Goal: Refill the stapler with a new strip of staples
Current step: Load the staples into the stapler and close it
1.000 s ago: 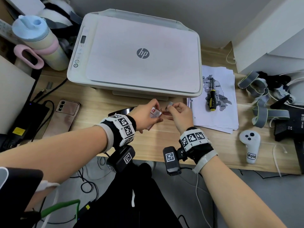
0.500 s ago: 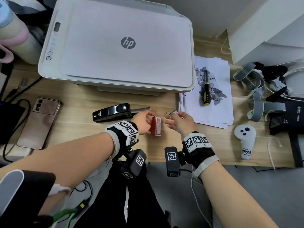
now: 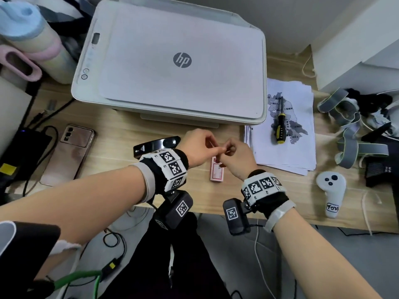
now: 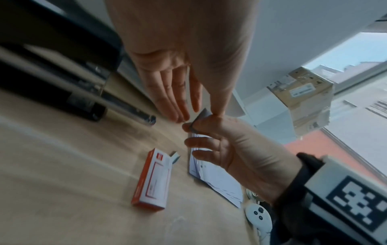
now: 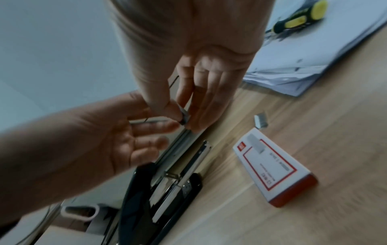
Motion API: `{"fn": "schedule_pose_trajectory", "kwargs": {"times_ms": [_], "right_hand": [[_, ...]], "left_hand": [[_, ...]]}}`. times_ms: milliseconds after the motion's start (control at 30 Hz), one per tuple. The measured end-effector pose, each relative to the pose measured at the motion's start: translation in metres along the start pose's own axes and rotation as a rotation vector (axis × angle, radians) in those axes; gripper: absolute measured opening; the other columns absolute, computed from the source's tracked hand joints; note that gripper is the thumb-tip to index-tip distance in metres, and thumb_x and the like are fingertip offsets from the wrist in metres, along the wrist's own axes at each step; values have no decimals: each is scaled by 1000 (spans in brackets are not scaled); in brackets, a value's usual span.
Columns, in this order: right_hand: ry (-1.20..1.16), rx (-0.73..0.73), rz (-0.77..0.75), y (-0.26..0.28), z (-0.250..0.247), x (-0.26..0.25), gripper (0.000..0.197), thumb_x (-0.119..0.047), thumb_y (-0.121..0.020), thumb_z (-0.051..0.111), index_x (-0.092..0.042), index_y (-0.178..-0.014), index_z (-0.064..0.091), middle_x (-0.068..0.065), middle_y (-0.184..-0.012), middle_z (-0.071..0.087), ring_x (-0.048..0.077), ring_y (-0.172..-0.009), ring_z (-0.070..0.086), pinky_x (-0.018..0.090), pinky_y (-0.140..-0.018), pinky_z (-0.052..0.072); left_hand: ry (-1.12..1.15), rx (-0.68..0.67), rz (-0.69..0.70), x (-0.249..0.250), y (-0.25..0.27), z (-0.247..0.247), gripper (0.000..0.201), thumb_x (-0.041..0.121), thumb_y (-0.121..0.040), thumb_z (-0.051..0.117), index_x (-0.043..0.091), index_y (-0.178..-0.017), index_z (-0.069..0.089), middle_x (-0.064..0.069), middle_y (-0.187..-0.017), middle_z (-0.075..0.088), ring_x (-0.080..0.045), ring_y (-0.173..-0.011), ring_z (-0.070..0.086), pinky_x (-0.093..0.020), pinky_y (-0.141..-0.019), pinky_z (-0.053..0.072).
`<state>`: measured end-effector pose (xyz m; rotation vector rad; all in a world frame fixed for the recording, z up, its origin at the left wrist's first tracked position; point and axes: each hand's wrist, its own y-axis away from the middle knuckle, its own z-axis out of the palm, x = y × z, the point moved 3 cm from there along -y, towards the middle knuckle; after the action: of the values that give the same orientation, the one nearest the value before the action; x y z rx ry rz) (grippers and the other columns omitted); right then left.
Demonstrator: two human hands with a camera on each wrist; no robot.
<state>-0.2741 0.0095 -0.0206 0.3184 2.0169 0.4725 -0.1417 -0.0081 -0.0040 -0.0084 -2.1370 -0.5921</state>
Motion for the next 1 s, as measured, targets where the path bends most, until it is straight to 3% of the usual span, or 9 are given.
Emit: {"fn": "schedule_pose_trajectory", "kwargs": {"times_ms": [100,200,333,433,500,600,733,867,1000], "right_hand": [[-33,-37,-25,2,1,-7,25,0,-77,64,-18,-67,49,6,-67,63,25,-64,67,39,-64,58],[-167,-148,-29,3,0,-16,22,2,-80,67,-16,-77,53,4,-75,63,4,-51,65,22,-55,56],[-174,-234,-48,-2,-4,-30,22,5,-80,66,-17,-82,59,3,-78,63,-4,-51,64,11,-55,53],[-49,-268,-74,-6,0,-38,18,1,-80,68,-12,-91,62,-1,-78,63,-3,-59,63,7,-59,52],[17,-274,-87,-11,7,-42,18,-2,-80,68,-11,-96,63,-1,-82,64,3,-69,61,8,-65,52],[153,-157,-82,-23,13,-37,15,-11,-77,72,-15,-91,67,1,-84,64,10,-76,57,26,-79,49],[446,-91,-160,-36,29,-30,13,-22,-74,74,-25,-84,67,-7,-78,64,9,-71,56,32,-80,52],[664,-145,-250,-37,43,-35,15,-24,-79,68,-25,-94,68,-7,-99,70,13,-91,61,28,-82,50],[847,-162,-307,-38,51,-40,18,-23,-83,62,-23,-100,66,-2,-110,68,20,-103,60,33,-83,48]], "left_hand": [[-49,16,36,5,3,-11,18,29,-78,71,13,-81,75,-4,-79,73,-18,-76,66,-34,-78,57],[-20,21,23,5,5,-25,13,24,-80,71,13,-83,77,-6,-79,75,-17,-74,68,-30,-78,57],[38,31,66,4,8,-41,12,17,-79,71,11,-88,77,-7,-81,75,-6,-64,60,-24,-73,52],[41,42,93,0,11,-46,11,17,-80,70,12,-88,76,-3,-80,73,-6,-68,61,-26,-79,52],[-18,95,104,-7,14,-52,14,23,-85,64,14,-91,74,-2,-89,75,-12,-81,64,-28,-83,51],[-155,178,113,-20,19,-62,25,32,-91,53,17,-100,70,-1,-104,72,-17,-101,62,-30,-89,47],[-279,110,-15,-48,20,-66,46,49,-85,55,24,-124,54,-8,-130,55,-27,-127,43,-43,-107,35],[-212,-20,-151,-74,17,-63,66,60,-82,51,23,-135,43,-11,-140,47,-30,-133,37,-43,-112,31],[-211,-60,-174,-84,19,-59,62,56,-85,51,23,-136,42,-11,-139,48,-29,-131,41,-44,-112,30]]}}
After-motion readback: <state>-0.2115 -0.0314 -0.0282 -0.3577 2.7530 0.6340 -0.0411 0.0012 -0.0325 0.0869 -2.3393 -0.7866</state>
